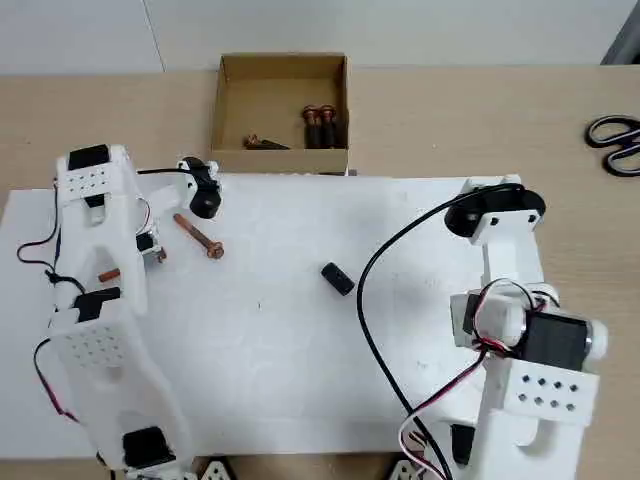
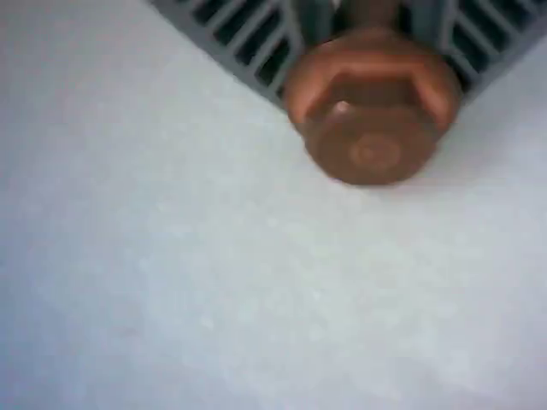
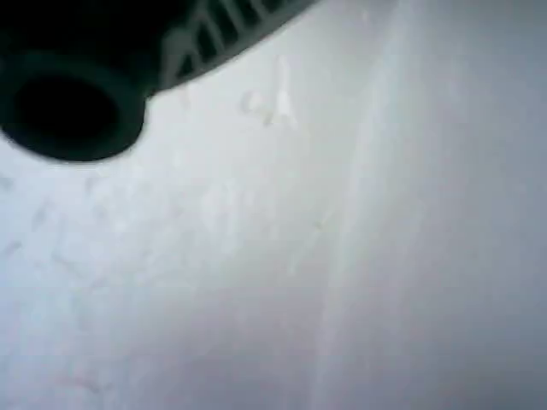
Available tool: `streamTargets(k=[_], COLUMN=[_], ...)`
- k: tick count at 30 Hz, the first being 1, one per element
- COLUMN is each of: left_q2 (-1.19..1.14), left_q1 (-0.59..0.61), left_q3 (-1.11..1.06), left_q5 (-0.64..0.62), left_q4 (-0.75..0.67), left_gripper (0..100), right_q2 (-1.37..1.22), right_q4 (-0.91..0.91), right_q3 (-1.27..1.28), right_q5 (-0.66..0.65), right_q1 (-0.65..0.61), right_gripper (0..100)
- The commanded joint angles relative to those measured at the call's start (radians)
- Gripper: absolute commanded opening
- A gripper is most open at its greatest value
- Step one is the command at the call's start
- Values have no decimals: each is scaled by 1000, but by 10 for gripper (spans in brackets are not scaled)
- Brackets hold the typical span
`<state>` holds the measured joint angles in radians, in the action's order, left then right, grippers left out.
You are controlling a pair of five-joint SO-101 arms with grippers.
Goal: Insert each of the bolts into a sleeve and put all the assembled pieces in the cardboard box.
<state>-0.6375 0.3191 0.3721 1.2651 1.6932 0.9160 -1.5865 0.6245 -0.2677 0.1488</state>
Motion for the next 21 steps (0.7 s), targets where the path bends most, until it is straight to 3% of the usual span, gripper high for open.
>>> streamTargets(k=[1, 8, 12, 16, 21], left_q2=[11, 28, 170, 347, 551], left_q1=[2, 3, -9, -95, -249], left_q3=[94, 220, 222, 199, 150], left_q5=[-5, -166, -265, -459, -764], left_q4=[60, 60, 60, 60, 60], left_gripper=[5, 5, 5, 5, 5], right_q2=[15, 16, 16, 16, 16], right_q4=[19, 10, 10, 10, 10], right_q3=[-29, -58, -60, -63, -68], right_q5=[12, 14, 14, 12, 11], right_q1=[24, 22, 22, 10, -127], right_gripper=[4, 4, 4, 4, 4])
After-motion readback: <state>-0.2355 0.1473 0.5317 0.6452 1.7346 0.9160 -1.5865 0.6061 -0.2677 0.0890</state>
